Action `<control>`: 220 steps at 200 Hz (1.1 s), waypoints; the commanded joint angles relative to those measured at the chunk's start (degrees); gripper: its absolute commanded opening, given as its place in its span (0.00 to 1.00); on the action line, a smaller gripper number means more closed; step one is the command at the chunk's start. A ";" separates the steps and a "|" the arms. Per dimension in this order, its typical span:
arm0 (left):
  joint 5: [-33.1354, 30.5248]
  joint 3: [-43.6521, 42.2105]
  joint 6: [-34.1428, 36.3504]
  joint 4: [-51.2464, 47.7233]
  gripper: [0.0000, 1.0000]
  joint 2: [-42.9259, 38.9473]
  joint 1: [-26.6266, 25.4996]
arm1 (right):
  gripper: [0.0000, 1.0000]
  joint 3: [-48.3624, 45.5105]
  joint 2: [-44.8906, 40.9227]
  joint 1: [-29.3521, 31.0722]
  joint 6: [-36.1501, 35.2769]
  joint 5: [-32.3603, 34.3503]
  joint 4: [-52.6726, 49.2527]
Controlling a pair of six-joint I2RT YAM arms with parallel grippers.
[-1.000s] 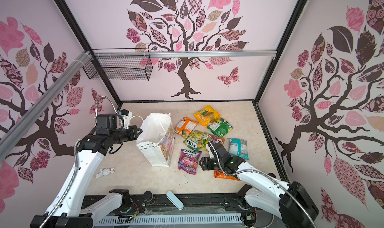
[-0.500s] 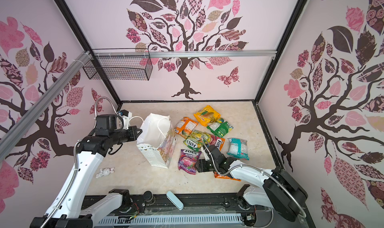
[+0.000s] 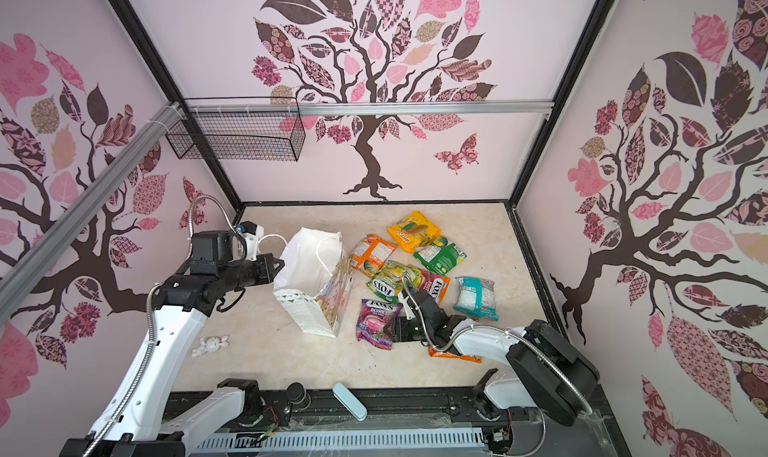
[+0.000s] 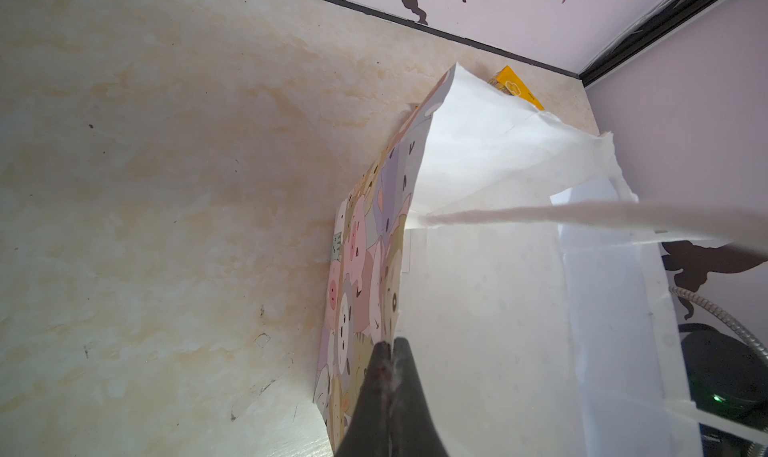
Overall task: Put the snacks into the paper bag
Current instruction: 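Grasp the purple Fox's Berries bag with the right gripper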
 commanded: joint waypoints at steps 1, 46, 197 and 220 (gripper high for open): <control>0.13 -1.36 1.30 -0.84 0.00 -0.67 -0.17 | 0.60 1.15 3.48 0.42 0.94 -0.90 2.39; -0.09 -2.13 1.30 -0.62 0.00 -1.39 -0.18 | 0.32 1.08 4.30 0.37 1.57 0.25 4.14; -1.80 -0.97 1.08 -1.98 0.00 -0.31 -0.19 | 0.00 8.26 -8.16 0.16 -1.93 5.24 -9.60; -1.93 -0.86 1.22 -2.03 0.00 -0.07 -0.16 | 0.00 10.02 -10.45 0.11 -2.65 6.24 -12.39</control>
